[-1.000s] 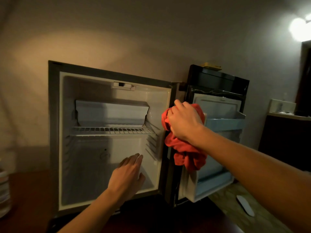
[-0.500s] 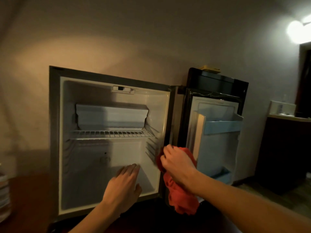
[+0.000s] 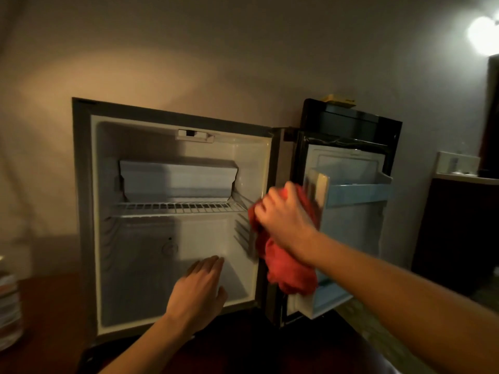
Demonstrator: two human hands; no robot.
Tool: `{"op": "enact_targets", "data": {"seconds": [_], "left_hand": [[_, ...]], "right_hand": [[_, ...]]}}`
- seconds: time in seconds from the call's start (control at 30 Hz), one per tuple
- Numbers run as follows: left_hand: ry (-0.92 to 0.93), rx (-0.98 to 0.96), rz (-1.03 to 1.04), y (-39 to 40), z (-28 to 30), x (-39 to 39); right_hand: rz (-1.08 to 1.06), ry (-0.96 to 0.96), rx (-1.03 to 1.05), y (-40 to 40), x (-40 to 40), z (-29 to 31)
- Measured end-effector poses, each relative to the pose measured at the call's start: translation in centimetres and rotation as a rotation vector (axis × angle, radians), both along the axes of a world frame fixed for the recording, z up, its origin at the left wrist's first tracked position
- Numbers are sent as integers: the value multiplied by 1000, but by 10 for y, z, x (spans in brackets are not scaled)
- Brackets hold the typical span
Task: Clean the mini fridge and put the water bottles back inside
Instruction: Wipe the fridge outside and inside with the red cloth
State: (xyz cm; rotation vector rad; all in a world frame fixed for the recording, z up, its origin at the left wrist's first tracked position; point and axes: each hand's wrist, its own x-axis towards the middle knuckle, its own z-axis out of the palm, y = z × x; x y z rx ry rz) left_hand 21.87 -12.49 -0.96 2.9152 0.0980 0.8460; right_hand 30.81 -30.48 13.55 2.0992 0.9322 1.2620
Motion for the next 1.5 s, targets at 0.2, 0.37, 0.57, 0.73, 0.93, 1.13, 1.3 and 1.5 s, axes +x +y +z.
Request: {"op": "enact_targets", "data": {"seconds": [0.2, 0.37, 0.57, 0.73, 0.93, 1.13, 1.3, 1.5], "left_hand": [[4, 90, 15, -2, -8, -12], [1, 110, 18, 1, -14, -17], [-31, 156, -8, -9, -14, -18], [-42, 211, 11, -16, -3, -11], [-36, 202, 10, -27, 14, -12], [-40, 224, -11, -35, 23, -18], [-71, 224, 5, -34, 27, -17], [-17, 252, 52, -42, 25, -11]], "right_hand": [[-42, 296, -268, -9, 3, -158], [-27, 286, -438, -10, 2, -198], [56, 388, -292, -15, -17, -174], [390, 418, 466, -53, -27, -126], [501, 282, 950, -70, -22, -13], [423, 187, 993, -57, 1, 85], [274, 299, 945, -47, 11, 72], [162, 295, 774, -43, -7, 16]]}}
